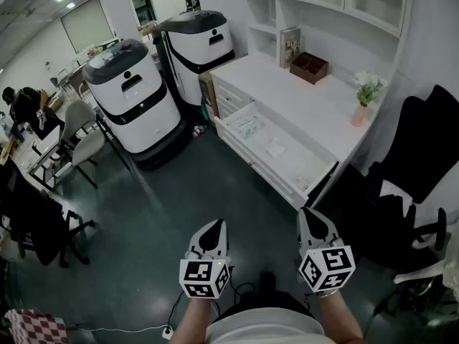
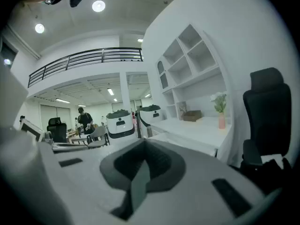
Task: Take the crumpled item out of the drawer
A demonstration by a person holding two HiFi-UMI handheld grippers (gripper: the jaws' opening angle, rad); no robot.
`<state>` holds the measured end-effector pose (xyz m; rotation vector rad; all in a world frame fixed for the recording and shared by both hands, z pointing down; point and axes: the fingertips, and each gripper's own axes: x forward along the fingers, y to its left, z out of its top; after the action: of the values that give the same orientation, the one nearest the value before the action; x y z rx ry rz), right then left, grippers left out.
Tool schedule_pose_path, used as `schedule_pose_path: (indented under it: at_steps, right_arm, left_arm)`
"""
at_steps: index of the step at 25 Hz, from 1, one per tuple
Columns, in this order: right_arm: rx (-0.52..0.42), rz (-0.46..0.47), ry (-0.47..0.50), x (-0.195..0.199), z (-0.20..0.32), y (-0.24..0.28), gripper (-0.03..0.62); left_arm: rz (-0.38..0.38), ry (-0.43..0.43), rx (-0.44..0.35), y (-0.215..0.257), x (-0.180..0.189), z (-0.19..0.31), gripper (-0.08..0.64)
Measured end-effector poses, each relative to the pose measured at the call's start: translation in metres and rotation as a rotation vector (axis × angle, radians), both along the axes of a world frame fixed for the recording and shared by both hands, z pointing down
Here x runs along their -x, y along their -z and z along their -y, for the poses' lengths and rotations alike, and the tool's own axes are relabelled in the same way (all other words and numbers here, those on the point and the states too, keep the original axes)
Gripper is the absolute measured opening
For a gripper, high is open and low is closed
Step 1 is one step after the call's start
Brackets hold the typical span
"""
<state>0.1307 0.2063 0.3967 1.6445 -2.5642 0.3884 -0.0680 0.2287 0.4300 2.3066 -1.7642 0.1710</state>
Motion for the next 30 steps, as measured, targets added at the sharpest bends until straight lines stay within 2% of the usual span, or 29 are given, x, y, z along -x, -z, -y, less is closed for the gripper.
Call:
schedule_pose_path:
  at_steps: [7,16,22,30]
  right_arm:
    - [0.026,0.028,0.047,-0.006,0.02,-0.008,0.002]
    - [-0.012,0.067,0.018,-0.026,0.047,-0.002,0.002]
    - [0.001,0.053,0.062,-0.024,0.057,-0.006,0.006]
    - [0.002,0.05,0.099,-0.024,0.068,-0.002,0.066]
  left_arm:
    - [0.008,0.007,0.005,-0.003,-0.015,0.023,-0.006]
    - [0.028,0.031,0.007,-0.003,-0.023,0.038,-0.006]
    - [0.029,0.054,0.006,-0.002,-0.025,0.046,-0.006]
    - [0.036,0.059,0.023,-0.006,-0.028,0.055,-0.006]
